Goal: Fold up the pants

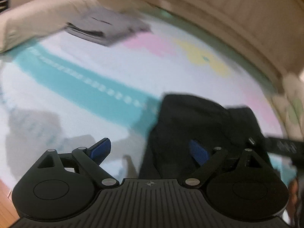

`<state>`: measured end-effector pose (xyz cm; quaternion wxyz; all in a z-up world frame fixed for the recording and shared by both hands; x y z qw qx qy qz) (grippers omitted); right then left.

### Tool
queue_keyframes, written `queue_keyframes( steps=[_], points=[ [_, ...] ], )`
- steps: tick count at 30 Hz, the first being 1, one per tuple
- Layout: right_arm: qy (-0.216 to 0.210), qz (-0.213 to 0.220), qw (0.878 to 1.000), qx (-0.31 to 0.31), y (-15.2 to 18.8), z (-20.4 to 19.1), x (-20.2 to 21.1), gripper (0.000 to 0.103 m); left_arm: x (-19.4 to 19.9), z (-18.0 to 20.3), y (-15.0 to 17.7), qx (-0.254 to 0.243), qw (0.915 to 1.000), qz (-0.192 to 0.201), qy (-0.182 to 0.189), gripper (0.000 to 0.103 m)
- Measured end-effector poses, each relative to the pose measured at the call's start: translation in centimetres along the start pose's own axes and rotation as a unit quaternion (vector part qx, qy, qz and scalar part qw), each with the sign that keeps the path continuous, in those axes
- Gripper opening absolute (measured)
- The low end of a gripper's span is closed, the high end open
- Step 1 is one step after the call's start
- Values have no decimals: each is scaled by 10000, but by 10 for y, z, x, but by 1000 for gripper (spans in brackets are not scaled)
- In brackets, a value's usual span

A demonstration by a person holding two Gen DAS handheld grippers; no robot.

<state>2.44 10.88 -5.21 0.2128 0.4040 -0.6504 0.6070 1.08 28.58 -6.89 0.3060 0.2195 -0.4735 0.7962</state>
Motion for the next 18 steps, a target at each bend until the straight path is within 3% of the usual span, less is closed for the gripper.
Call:
queue_keyframes(
  steps=[6,12,18],
  points=[
    [-7,348,9994,70,-4,5,51,22,2,2,-7,197,9996,55,-176,90],
    [268,539,9981,-102,1,44,96,22,-2,28,-1,-123,9999,-44,-45,90],
    [917,552,9924,-610,16,108,121,22,-13,74,10,-705,9973,-126,145,90]
  ],
)
Point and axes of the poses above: each gripper's, at about its wrist camera, not at the fingertips, and x roughly against the way its jaws point, z to its right, y to its underside, the point moved 3 cm from there along -x, roughly the way its jaws point, and after that the axes turned 11 degrees about y, right-handed, at the moved point
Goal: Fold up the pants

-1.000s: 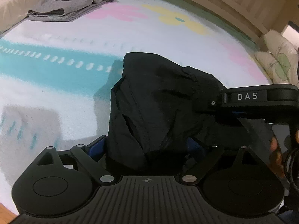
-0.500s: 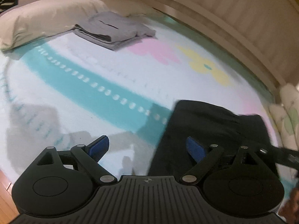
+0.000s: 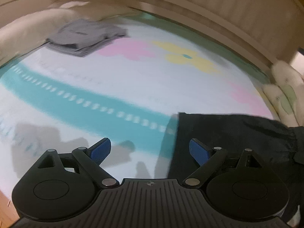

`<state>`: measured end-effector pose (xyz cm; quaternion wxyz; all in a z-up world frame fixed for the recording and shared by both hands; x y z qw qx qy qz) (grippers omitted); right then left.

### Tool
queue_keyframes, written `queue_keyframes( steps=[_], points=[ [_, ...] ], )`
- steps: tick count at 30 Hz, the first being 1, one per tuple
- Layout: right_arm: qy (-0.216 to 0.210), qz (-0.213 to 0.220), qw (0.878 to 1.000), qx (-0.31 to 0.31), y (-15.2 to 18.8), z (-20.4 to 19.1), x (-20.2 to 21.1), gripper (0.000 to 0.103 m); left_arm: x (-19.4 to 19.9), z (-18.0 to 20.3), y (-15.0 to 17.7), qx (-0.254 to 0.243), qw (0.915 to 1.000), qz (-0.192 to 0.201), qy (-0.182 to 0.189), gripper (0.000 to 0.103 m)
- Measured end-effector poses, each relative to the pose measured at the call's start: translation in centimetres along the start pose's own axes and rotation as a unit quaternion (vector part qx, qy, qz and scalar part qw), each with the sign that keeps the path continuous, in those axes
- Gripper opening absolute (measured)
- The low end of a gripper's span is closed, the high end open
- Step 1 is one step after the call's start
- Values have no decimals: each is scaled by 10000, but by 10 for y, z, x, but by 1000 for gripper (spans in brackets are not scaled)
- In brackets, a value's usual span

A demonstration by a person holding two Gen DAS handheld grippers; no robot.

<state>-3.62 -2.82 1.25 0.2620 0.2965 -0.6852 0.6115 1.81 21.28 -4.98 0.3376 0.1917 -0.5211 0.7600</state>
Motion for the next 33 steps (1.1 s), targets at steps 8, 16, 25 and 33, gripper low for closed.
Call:
queue_keyframes(
  steps=[8,16,25,33],
  points=[
    [767,-642,9933,-578,32,70,-28,21,-31,64,22,-957,9944,-328,310,90],
    [1104,-1123,9867,-406,54,78,-66,31,-82,93,69,-2150,9672,-1347,-122,91],
    [1702,-687,9798,-796,59,102,-37,65,-66,74,63,-1754,9788,-1060,-58,94],
    [1430,204,9895,-24,44,66,-27,77,-70,88,29,-2084,9752,-750,-8,95]
  ],
)
Point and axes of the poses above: each gripper's, at about its wrist camera, not at the fingertips, and x roughly against the way its jaws point, z to its right, y to its underside, the point moved 3 cm from there along -x, roughly the way its jaws point, and after that the axes turned 11 degrees about y, right-handed, at the moved point
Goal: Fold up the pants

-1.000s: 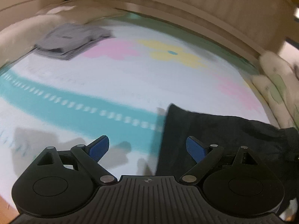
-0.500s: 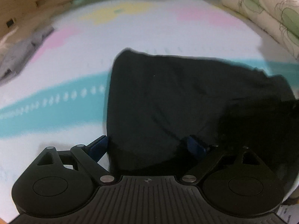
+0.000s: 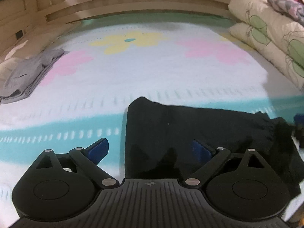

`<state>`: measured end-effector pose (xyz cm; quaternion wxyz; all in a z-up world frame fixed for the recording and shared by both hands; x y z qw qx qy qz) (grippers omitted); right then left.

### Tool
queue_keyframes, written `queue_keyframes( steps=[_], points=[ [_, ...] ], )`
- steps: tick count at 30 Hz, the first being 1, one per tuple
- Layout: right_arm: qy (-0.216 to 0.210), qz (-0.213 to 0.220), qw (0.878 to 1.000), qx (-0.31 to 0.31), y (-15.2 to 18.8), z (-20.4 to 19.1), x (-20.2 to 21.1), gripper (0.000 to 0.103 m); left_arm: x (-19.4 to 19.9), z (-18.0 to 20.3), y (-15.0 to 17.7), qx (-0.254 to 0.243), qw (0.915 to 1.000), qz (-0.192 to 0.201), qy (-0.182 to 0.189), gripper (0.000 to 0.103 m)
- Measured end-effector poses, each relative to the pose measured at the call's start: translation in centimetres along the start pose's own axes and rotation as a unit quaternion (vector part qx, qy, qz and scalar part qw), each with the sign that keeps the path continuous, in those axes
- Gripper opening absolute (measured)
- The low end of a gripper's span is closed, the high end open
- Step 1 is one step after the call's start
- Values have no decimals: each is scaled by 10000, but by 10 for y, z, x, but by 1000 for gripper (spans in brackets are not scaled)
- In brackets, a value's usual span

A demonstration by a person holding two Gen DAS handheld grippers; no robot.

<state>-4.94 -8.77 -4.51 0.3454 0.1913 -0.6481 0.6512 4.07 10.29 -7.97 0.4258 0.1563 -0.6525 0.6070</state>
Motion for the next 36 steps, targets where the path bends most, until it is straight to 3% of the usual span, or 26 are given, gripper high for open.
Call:
queue_keyframes(
  steps=[7,11,15,19,25,29,32,36],
  points=[
    [-392,-614,9973,-65,19,-18,-44,80,-52,-4,-26,-46,9988,-476,124,95],
    [-408,-584,9970,292,26,-31,-52,103,-78,-17,-26,-22,9970,-771,80,95],
    [-160,-489,9949,872,35,-48,-53,103,-95,-38,-22,511,9949,-851,199,103],
    [-82,-350,9946,978,41,-52,-53,103,-102,-36,-26,220,9963,-821,115,103],
    [-115,-431,9940,997,38,-51,-53,103,-106,-41,-33,290,9956,-868,184,103],
    [-111,-500,9936,1008,36,-53,-54,103,-84,-42,-42,377,9979,-515,63,100],
    [-161,-549,9933,1008,35,-51,-55,103,-46,-37,-48,439,9986,-130,251,100],
    [-186,-555,9932,1006,35,-50,-54,103,1,-18,-37,16,9998,70,181,101]
  ],
)
Point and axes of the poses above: each gripper's, at about its wrist camera, not at the fingertips, and x roughly against the way its jaws point, z to its right, y to its underside, the point moved 3 cm from there along -x, roughly the way its jaws point, and after that the axes turned 11 degrees about y, right-handed, at the moved point
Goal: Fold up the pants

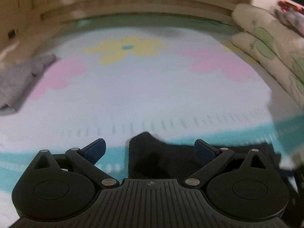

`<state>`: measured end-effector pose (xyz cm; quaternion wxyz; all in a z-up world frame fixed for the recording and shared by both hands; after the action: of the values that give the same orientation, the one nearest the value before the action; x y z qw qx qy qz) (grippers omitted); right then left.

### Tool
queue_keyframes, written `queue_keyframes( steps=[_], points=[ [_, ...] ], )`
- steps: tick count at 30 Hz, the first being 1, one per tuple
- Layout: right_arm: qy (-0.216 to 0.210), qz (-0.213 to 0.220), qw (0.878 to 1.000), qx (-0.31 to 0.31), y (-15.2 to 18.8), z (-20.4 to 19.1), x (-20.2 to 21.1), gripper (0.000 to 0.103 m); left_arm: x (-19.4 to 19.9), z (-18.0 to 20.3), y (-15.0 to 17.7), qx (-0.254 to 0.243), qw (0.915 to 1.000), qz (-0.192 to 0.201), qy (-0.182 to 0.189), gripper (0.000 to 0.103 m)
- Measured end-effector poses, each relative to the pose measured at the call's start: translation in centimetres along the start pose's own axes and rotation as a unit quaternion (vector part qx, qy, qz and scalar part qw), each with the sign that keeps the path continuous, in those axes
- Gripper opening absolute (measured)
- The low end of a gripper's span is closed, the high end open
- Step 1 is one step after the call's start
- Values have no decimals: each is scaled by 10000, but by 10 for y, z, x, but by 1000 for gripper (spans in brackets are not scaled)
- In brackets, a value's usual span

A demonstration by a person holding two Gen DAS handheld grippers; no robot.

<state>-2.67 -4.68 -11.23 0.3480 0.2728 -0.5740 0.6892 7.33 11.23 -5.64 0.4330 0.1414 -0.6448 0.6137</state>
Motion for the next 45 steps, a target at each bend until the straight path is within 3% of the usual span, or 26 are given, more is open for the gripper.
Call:
queue_keyframes(
  steps=[5,12,16,20,26,33,41,45],
  points=[
    [-5,-21,10000,-18,0,0,2,103,19,19,45,-365,9985,-398,-94,101],
    [-46,30,10000,7,0,4,0,103,10,22,98,-347,9941,-1027,-13,103],
    [-52,-3,10000,-22,-1,5,2,103,8,3,105,379,9941,-974,297,103],
    [-100,-43,9997,-239,-5,11,6,103,10,8,103,122,9954,-936,179,103],
    [-182,270,9953,-914,-12,34,49,103,12,9,104,215,9956,-892,195,103],
    [-98,357,9980,-519,3,31,72,103,11,8,109,248,9960,-843,186,103],
    [105,-437,9990,17,48,22,41,103,11,9,111,237,9966,-765,203,103],
    [-391,-671,9948,-666,56,43,32,103,12,9,112,277,9970,-687,216,103]
  ],
)
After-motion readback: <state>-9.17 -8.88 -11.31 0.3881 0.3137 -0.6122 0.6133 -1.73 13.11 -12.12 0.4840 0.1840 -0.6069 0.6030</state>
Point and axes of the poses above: each gripper's, at about its wrist camera, not at the fingertips, and x roughly against the way its jaws point, z to its right, y to its underside, the point moved 3 cm from there along -x, roughly the way its jaws point, and after that the axes turned 11 degrees about y, right-handed, at the moved point
